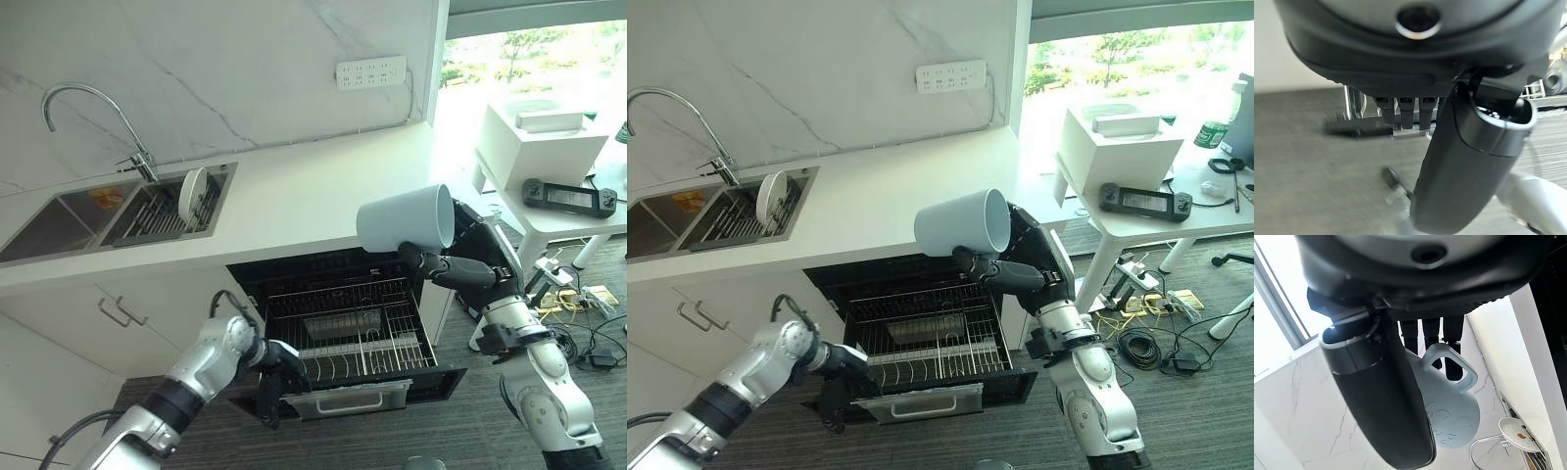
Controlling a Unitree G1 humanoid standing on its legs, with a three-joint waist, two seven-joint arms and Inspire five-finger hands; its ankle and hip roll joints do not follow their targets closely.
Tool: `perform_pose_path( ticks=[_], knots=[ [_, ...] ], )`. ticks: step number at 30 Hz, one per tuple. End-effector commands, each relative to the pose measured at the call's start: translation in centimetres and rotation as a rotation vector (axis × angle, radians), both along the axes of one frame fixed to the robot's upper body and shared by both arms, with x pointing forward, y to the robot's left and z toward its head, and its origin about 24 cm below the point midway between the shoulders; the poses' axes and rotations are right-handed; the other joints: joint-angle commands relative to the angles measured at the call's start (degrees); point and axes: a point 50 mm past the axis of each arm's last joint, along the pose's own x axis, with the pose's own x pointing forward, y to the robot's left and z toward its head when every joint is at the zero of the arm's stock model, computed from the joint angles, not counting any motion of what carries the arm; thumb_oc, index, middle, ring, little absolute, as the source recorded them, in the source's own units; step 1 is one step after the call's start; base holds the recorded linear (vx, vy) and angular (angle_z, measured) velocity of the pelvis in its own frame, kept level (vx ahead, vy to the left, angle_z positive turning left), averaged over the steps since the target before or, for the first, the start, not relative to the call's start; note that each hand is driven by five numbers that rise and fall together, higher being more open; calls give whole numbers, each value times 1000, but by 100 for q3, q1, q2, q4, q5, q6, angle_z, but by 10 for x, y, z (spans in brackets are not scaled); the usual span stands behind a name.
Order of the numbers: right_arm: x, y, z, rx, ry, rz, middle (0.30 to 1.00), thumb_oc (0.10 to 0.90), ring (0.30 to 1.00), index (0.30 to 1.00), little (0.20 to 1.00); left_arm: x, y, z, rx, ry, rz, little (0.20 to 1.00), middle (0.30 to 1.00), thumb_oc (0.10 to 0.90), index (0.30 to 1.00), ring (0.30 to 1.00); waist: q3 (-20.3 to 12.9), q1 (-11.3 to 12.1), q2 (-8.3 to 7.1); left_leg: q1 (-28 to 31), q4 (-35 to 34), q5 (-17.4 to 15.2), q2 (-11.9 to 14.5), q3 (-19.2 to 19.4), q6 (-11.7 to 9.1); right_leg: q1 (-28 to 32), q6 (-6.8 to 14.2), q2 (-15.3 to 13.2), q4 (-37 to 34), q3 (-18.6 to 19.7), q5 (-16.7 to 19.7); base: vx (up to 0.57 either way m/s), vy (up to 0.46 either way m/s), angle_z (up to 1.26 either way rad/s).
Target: Place the dishes in the dishwasher.
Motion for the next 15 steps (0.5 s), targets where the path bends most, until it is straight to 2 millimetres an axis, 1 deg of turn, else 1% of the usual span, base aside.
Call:
perform_pose_path(
  ticks=[1,2,3,4,5,6,7,9,12,13,15],
  knots=[
    [-4,-10,60,62,-370,-33,300,400,300,300,300,8,10,31,-230,-191,145,900,900,800,900,900,28,167,-263,107,812,-1446,160,-443,30,72,552,-214,32,123,-447,0,0,0],
    [-6,-13,59,62,-369,-42,300,400,300,300,300,13,14,42,-295,-264,210,900,900,800,900,900,35,185,-270,111,812,-1442,161,-446,27,81,552,-222,32,110,-438,27,-3,9],
    [-10,-20,55,59,-368,-68,300,400,300,300,300,21,25,71,-465,-454,338,900,900,800,900,900,49,256,-286,102,812,-1425,161,-465,28,95,550,-244,32,90,-428,32,-4,14],
    [-12,-24,53,57,-366,-87,300,400,300,300,300,23,34,87,-577,-575,413,900,900,800,900,900,56,295,-302,97,812,-1419,156,-492,28,108,553,-259,32,71,-429,36,-5,20],
    [-13,-27,52,55,-364,-98,300,400,300,300,300,23,39,95,-644,-642,448,900,900,800,900,900,55,324,-317,88,812,-1409,154,-516,23,113,553,-270,32,55,-430,72,-12,25],
    [-13,-29,49,53,-358,-130,300,400,300,300,300,19,48,110,-837,-800,558,900,900,800,900,900,56,413,-356,62,812,-1383,145,-588,2,126,536,-291,32,20,-437,93,-22,21],
    [-12,-29,48,54,-353,-148,300,400,300,300,300,15,51,116,-952,-878,619,900,900,800,900,900,61,450,-384,45,812,-1375,139,-628,-9,131,527,-303,32,-4,-444,121,-35,17],
    [-13,-28,46,58,-336,-173,300,400,300,300,300,7,52,119,-1120,-951,728,900,900,800,900,900,73,500,-439,2,812,-1363,136,-676,-32,107,500,-313,32,-23,-452,105,-43,8],
    [-14,-25,44,64,-314,-185,300,400,300,300,300,-4,47,119,-1236,-1018,798,900,900,800,900,900,168,526,-502,-147,812,-1295,139,-738,-53,-44,447,-317,32,5,-417,56,-42,9],
    [-14,-24,45,66,-318,-187,300,400,300,300,300,-6,44,124,-1269,-1057,803,900,900,800,900,900,249,521,-519,-233,812,-1288,140,-759,-59,-142,442,-319,32,30,-405,-95,-66,7],
    [-12,-20,53,75,-362,-193,300,400,300,300,300,-4,38,139,-1347,-1126,786,900,900,800,900,900,487,518,-560,-563,812,-1215,125,-840,-55,-495,428,-298,32,125,-325,-294,-95,-2]
  ],
)
